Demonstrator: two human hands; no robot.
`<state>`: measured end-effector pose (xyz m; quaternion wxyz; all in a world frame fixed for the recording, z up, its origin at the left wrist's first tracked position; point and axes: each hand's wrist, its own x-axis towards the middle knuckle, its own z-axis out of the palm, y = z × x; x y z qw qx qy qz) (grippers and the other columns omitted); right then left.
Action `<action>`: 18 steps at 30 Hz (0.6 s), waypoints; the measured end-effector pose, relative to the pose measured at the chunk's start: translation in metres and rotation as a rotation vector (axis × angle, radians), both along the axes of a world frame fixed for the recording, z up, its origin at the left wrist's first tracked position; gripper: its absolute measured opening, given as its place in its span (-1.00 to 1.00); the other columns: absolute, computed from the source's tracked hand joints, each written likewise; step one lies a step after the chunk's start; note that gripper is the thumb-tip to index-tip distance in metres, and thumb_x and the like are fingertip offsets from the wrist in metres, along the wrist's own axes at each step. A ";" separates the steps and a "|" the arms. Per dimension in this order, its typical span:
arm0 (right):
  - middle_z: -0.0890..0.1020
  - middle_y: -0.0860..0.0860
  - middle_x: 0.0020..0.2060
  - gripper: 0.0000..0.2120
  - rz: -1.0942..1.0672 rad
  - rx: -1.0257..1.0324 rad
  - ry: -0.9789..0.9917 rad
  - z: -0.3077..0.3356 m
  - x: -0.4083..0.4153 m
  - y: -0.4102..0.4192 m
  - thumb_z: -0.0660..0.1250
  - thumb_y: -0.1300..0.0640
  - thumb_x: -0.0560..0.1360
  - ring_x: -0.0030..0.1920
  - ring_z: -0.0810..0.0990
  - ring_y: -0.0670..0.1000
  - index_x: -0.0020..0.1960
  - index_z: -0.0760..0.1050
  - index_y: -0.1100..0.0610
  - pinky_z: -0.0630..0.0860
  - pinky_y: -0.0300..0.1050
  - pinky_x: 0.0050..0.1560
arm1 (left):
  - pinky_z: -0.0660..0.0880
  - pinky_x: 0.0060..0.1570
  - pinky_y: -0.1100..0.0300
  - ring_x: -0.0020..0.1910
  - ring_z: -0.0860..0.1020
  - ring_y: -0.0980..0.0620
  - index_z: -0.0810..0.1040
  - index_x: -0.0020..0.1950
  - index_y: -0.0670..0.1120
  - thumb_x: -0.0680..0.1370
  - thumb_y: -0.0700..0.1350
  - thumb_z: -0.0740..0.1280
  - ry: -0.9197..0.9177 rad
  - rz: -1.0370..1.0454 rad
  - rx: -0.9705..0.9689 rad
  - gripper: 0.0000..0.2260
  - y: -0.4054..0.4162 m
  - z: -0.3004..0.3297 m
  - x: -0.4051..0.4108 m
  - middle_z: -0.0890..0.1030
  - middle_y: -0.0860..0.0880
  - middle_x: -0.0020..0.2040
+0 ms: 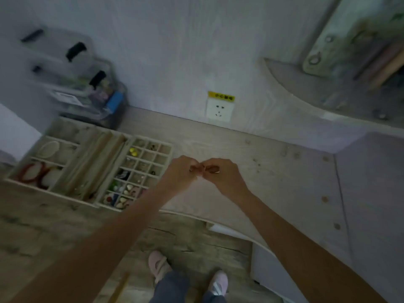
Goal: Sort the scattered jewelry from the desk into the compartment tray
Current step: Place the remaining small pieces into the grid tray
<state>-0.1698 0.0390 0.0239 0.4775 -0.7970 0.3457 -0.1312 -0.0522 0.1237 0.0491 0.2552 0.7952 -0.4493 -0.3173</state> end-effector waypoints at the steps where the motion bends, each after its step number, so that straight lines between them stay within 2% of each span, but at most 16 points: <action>1: 0.67 0.03 -0.07 -0.83 0.022 -0.012 0.005 0.001 0.012 0.004 0.41 0.21 0.45 -0.12 0.59 -0.12 0.03 0.65 0.16 0.43 -0.55 -0.12 | 0.49 -0.10 0.21 -0.12 0.62 -0.03 0.67 -0.02 -0.18 0.52 -0.24 0.28 0.005 0.001 0.004 -0.83 0.005 0.002 0.011 0.67 -0.13 -0.12; 4: 0.67 0.03 -0.07 -0.83 0.054 -0.007 0.000 0.001 0.045 0.017 0.38 0.20 0.47 -0.13 0.58 -0.13 0.05 0.65 0.15 0.40 -0.57 -0.14 | 0.46 -0.04 0.13 -0.10 0.59 -0.02 0.65 -0.01 -0.19 0.55 -0.20 0.27 0.008 -0.029 0.024 -0.83 0.020 0.006 0.044 0.65 -0.13 -0.07; 6: 0.68 0.04 -0.10 -0.84 0.046 0.030 -0.009 -0.003 0.066 0.023 0.40 0.22 0.45 -0.16 0.58 -0.14 0.02 0.66 0.16 0.43 -0.55 -0.15 | 0.44 -0.05 0.17 -0.09 0.57 0.01 0.64 0.03 -0.17 0.55 -0.19 0.27 -0.016 -0.065 0.049 -0.83 0.029 0.003 0.066 0.65 -0.11 -0.03; 10: 0.69 0.11 -0.11 -0.88 -0.019 0.007 0.025 -0.015 0.101 0.028 0.40 0.25 0.45 -0.09 0.65 -0.01 -0.02 0.65 0.20 0.54 -0.30 0.01 | 0.39 0.02 0.29 0.08 0.56 -0.04 0.60 0.12 -0.18 0.56 -0.27 0.24 -0.100 -0.031 0.024 -0.80 0.048 -0.010 0.114 0.62 -0.11 0.09; 11: 0.69 0.11 -0.11 -0.89 -0.036 0.000 0.034 -0.019 0.109 0.028 0.40 0.24 0.46 -0.10 0.65 0.00 -0.03 0.65 0.21 0.54 -0.30 0.01 | 0.39 0.03 0.28 0.11 0.55 -0.06 0.57 0.15 -0.18 0.56 -0.29 0.23 -0.128 -0.023 0.023 -0.78 0.053 -0.012 0.127 0.59 -0.12 0.12; 14: 0.68 0.10 -0.15 -0.88 -0.077 -0.012 0.075 -0.028 0.127 0.031 0.39 0.18 0.48 -0.15 0.62 -0.04 -0.06 0.65 0.22 0.43 -0.51 -0.14 | 0.45 0.09 0.07 0.15 0.49 -0.10 0.49 0.27 -0.11 0.57 -0.31 0.19 -0.254 -0.051 0.090 -0.69 0.066 -0.020 0.162 0.49 -0.10 0.22; 15: 0.68 0.09 -0.14 -0.87 -0.079 -0.031 0.095 -0.031 0.130 0.031 0.39 0.15 0.48 -0.14 0.62 -0.03 -0.06 0.65 0.21 0.44 -0.47 -0.13 | 0.44 0.10 0.03 0.17 0.47 -0.10 0.46 0.31 -0.08 0.55 -0.33 0.19 -0.305 -0.073 0.111 -0.65 0.068 -0.024 0.171 0.47 -0.08 0.24; 18: 0.66 0.09 -0.06 -0.84 -0.066 -0.100 0.203 -0.039 0.138 0.034 0.37 0.11 0.49 -0.09 0.61 0.04 -0.02 0.64 0.18 0.51 -0.14 -0.01 | 0.36 0.24 -0.01 0.35 0.34 -0.08 0.34 0.42 -0.01 0.51 -0.38 0.20 -0.364 -0.147 0.158 -0.49 0.074 -0.034 0.188 0.35 -0.05 0.41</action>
